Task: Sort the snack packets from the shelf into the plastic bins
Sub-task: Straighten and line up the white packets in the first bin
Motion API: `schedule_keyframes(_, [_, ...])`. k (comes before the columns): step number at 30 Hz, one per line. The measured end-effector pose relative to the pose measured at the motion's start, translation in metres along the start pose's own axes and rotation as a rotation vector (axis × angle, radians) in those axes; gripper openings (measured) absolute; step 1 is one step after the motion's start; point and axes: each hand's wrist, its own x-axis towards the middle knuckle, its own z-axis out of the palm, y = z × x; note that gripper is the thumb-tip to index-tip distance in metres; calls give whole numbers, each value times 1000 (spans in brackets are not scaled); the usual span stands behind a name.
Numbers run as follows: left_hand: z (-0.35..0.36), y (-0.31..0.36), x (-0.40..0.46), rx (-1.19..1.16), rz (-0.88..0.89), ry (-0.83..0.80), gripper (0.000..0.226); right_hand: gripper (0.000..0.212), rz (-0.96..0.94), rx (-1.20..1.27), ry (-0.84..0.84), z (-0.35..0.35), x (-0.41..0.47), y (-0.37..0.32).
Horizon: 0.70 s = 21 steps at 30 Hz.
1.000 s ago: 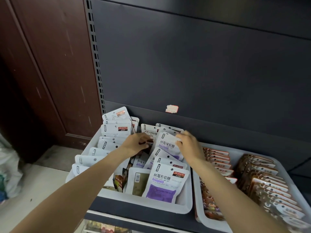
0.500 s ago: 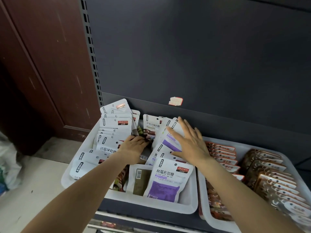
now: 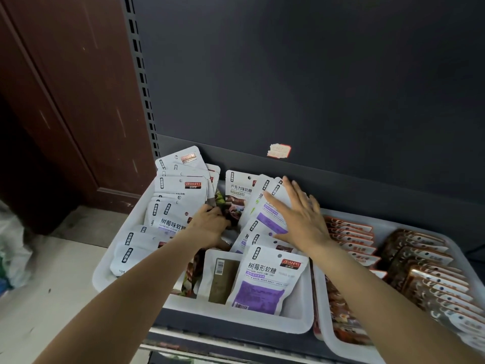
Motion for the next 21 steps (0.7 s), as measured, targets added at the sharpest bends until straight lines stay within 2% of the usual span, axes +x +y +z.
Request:
schedule_keyframes(3, [-2,0,-2,-92,-31,14,49,101,13,-20,-1,-2,-2,-2])
schedule_keyframes(6, [-6,0,-3,-216,-58,68,35,100,41,-44,22,-5,-4,-7])
schedule_keyframes(9, [-12,0,-7,-430,-141,115,30,101,85,-56,45,-9,-6,-9])
schedule_keyframes(12, [-24,1,-12,-661,-230,228,32,100,121,-49,73,-12,-9,-9])
schedule_keyframes(17, [-39,-3,-21,-849,-324,474,25,84,42,1,63,-23,-14,-9])
schedule_keyframes(19, [-44,-3,-24,-878,-308,511,22,76,-18,57,37,-29,-16,-9])
schedule_keyframes(21, [-54,-2,-26,-930,-297,534,24,69,0,150,46,-33,-18,-8])
